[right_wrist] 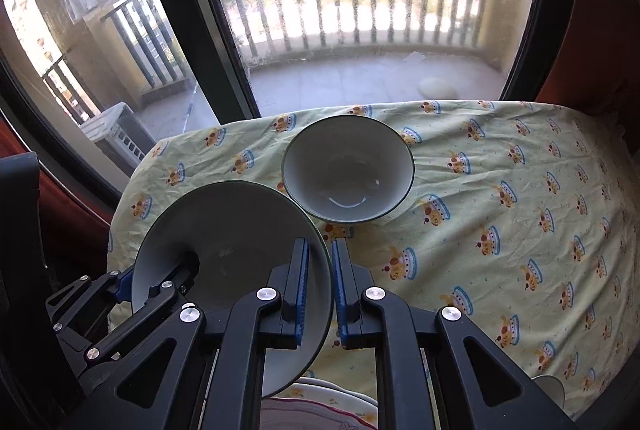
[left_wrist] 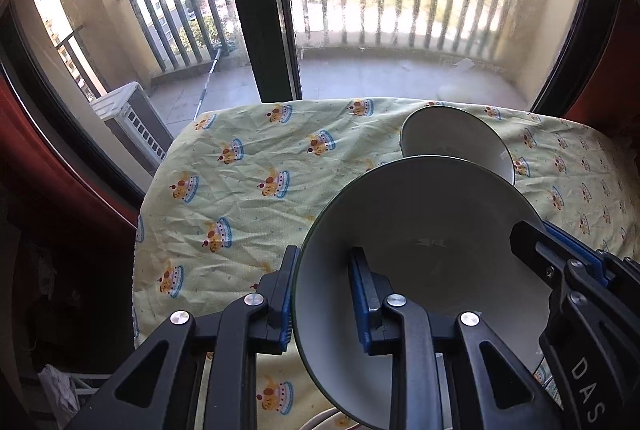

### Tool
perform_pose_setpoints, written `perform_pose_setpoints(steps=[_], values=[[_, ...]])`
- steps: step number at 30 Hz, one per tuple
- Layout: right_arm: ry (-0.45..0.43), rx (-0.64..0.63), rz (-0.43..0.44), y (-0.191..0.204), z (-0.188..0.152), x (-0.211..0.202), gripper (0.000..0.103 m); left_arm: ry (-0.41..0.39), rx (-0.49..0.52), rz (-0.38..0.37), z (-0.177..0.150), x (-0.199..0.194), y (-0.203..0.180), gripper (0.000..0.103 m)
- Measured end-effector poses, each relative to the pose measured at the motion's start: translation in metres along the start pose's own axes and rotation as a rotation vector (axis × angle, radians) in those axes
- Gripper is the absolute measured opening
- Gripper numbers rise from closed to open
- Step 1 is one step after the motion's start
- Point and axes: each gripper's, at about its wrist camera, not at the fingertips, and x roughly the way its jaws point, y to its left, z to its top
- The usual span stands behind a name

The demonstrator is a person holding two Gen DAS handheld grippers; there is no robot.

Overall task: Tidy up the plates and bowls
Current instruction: 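Lift the white bowl with both grippers and carry it toward the placed bowl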

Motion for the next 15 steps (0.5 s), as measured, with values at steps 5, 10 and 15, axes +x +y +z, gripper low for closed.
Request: perform_pose_setpoints(steps=[5,10,15], values=[[-0.001,-0.017,0.032,-0.028,-0.009,-0.013,0.015,0.002,-0.024,0.001,-0.01,-0.013,-0.03,0.024],[-0.011,-0.06,0.045,-0.059,-0.013,-0.03,0.015,-0.015,-0.062,0.026,-0.022,-0.032,-0.062,0.024],[-0.009,-0.09,0.056,-0.096,-0.023,-0.05,0.015,-0.011,-0.093,0.033,-0.039,-0.048,-0.098,0.024]])
